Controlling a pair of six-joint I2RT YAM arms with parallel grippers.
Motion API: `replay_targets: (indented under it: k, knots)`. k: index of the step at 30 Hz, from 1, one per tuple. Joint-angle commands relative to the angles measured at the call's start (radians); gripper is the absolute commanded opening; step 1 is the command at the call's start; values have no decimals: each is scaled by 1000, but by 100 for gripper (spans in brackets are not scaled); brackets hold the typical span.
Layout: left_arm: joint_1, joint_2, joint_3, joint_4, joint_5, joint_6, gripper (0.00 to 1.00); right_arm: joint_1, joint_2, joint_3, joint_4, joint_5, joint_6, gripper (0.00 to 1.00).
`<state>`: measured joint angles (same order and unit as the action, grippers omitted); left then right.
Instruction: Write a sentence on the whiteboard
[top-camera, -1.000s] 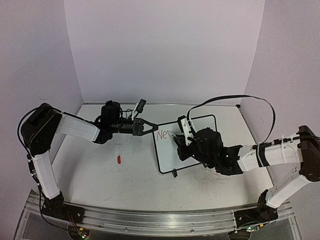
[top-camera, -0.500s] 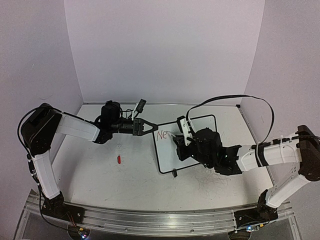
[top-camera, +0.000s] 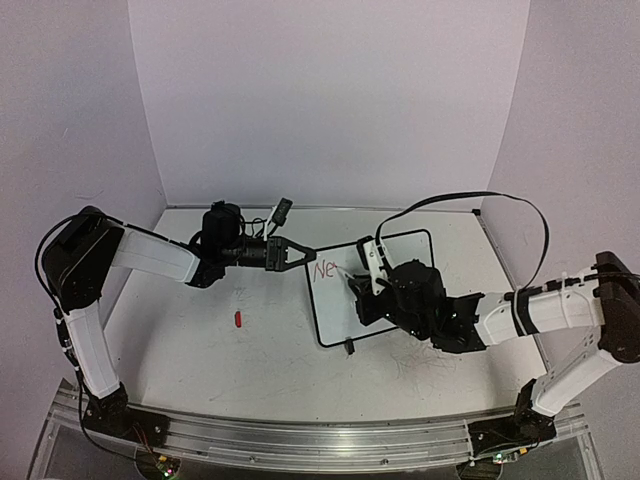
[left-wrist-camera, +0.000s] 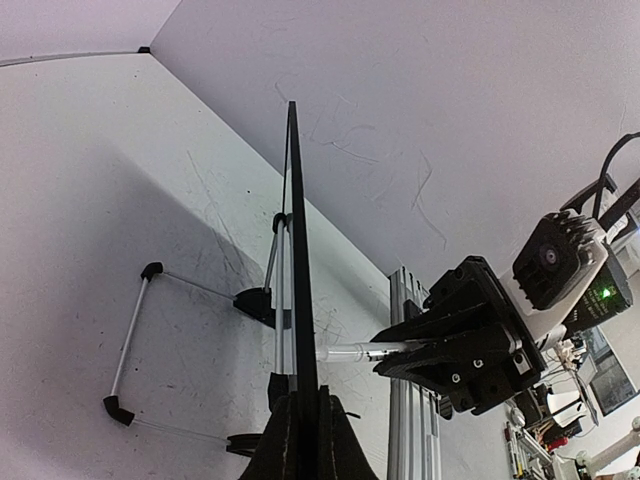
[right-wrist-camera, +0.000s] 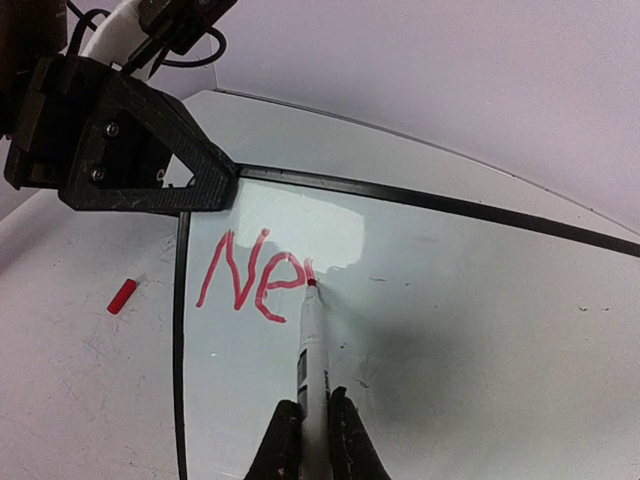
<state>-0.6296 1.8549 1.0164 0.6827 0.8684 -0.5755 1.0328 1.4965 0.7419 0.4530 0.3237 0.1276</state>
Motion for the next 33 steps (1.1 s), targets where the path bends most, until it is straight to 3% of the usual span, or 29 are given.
replay_targets:
  k: [1,33]
  knots:
    - [-18,6,1,3,53,-26,0,-4,-27,-24,-35,11,30,0]
    - [-18,7,1,4,53,-25,0,5,-23,-21,-44,31,42,0]
